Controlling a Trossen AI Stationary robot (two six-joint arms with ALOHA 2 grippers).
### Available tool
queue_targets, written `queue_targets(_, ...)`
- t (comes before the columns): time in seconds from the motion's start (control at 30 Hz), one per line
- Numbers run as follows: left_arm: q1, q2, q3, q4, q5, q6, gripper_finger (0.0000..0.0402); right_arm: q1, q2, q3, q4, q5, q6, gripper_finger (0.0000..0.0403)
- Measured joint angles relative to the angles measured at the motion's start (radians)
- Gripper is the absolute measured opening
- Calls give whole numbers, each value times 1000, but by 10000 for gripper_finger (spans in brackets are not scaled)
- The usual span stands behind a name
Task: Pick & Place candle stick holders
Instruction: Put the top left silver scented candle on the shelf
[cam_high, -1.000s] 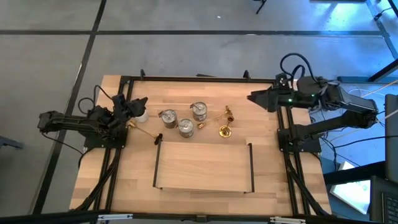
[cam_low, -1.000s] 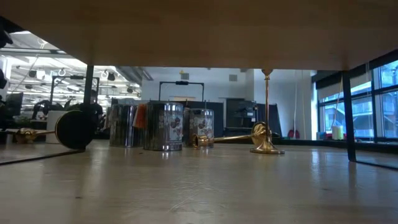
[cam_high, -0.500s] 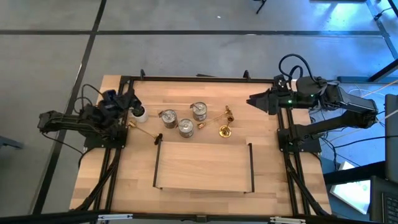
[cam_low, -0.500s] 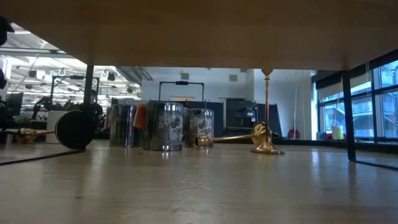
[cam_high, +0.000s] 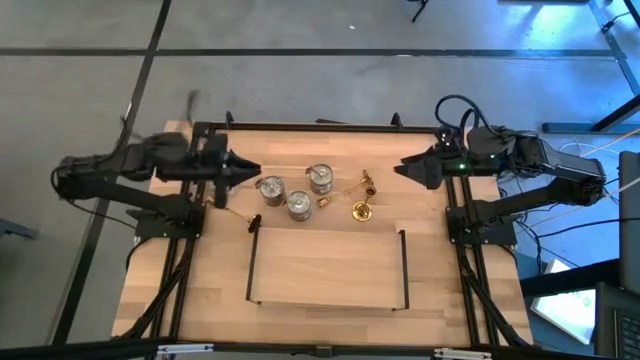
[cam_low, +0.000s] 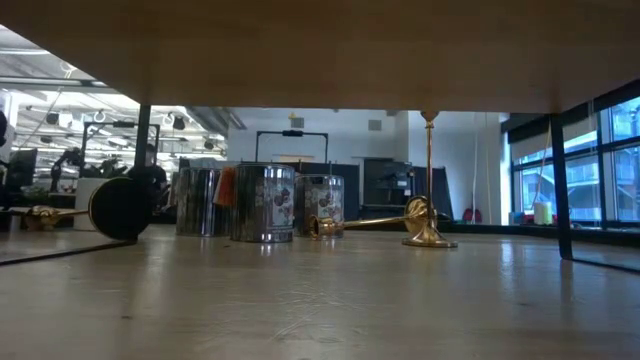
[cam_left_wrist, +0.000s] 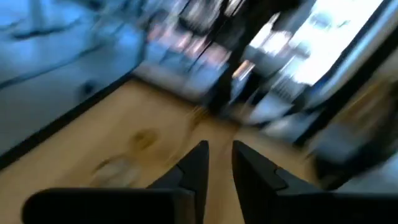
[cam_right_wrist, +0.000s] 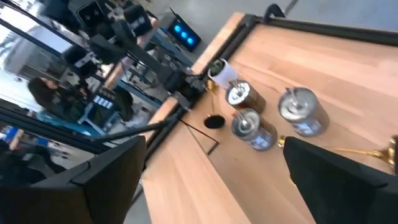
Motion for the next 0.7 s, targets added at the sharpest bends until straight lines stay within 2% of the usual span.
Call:
queue_targets(0.1,6,123,151,-259,-89,149,108,0,0,0,-33,0,0,383)
queue_targets(0.2,28,233,258,-428,-112,249,149,1,0,0,-50,0,0,383)
queue_targets(0.37,95,379,308,-613,-112,296,213,1,0,0,-52,0,-28,383)
queue_targets(0.47,141,447,304,-606,-114,304,240,1,0,0,-54,1,-45,383)
queue_targets(0.57,180,511,294,-518,-39,326,255,1,0,0,-58,2,-46,383)
queue_targets(0.63,190,555,291,-448,10,397,259,1,0,0,-63,8,-54,383)
queue_targets(0.7,191,597,291,-379,14,499,260,1,0,0,-81,21,-54,383)
